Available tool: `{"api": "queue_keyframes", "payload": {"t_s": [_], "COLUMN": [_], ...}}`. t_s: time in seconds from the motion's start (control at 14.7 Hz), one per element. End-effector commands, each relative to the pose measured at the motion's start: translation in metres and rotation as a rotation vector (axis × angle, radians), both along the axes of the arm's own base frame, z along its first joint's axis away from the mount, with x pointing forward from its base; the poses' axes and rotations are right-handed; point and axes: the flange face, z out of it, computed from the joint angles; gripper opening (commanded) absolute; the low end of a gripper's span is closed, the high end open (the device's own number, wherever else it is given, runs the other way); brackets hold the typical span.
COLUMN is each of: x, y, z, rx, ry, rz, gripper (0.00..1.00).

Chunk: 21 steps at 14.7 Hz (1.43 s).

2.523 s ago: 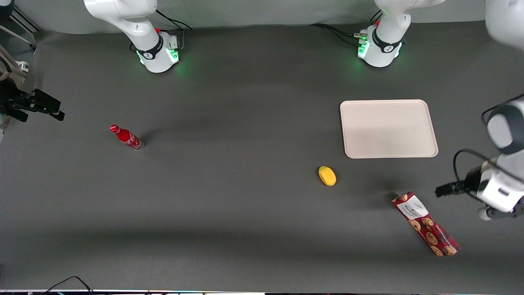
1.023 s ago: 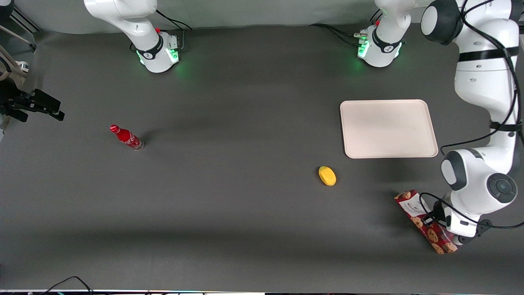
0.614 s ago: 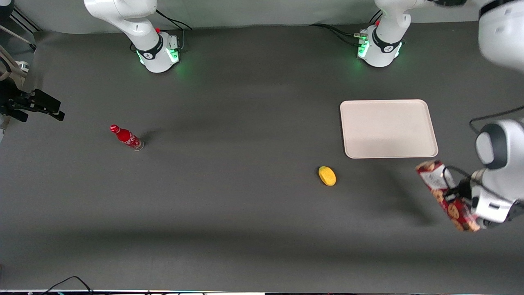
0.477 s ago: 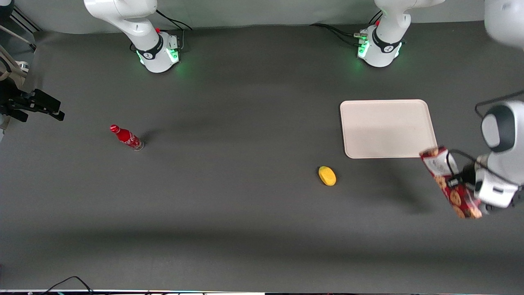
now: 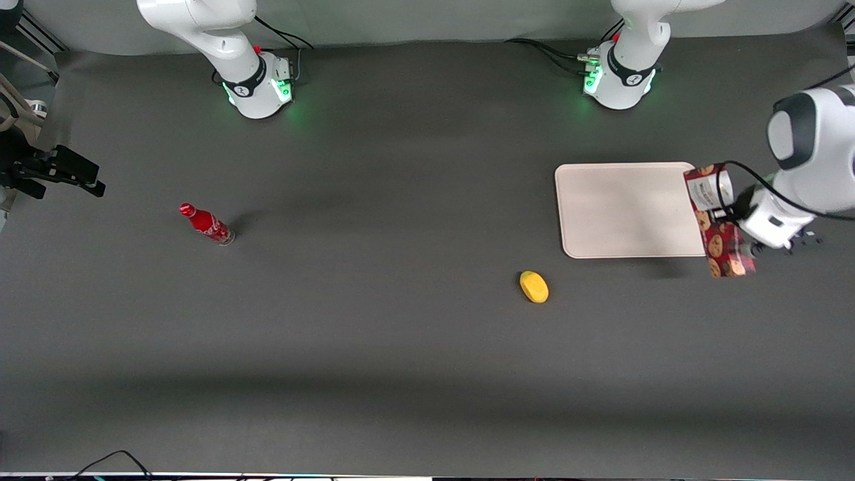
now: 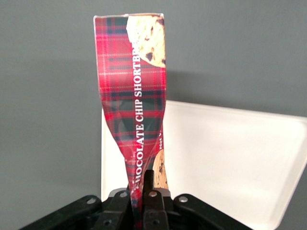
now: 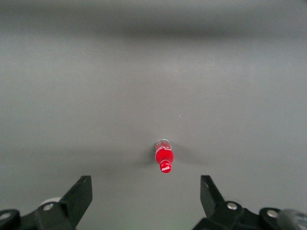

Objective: Place red cookie box on tray
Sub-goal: 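Lift the box upright and carry it over the white tray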

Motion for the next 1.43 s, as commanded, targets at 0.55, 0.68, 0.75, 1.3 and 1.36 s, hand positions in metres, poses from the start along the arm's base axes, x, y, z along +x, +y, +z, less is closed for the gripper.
{"api": "queue_keyframes", "payload": {"t_s": [0.55,0.68,0.75,1.3,1.36], "x": [-0.132,-0.133,-0.133,-0.117,-0.116], "y": [0.046,0.049,0.049,0.054,0.055], "z": [-0.098,-0.105,-0.107,-0.115,-0.119], "rx": [-0.043,-0.039,-0.038,-0.023,-0.021], "ry": [-0.112,-0.132,-0.133,-0.174,-0.182], "rz": [-0.217,-0.223,-0.224,-0.229,-0.228], "gripper": [0.0,0.0,0.0,0.0,0.0]}}
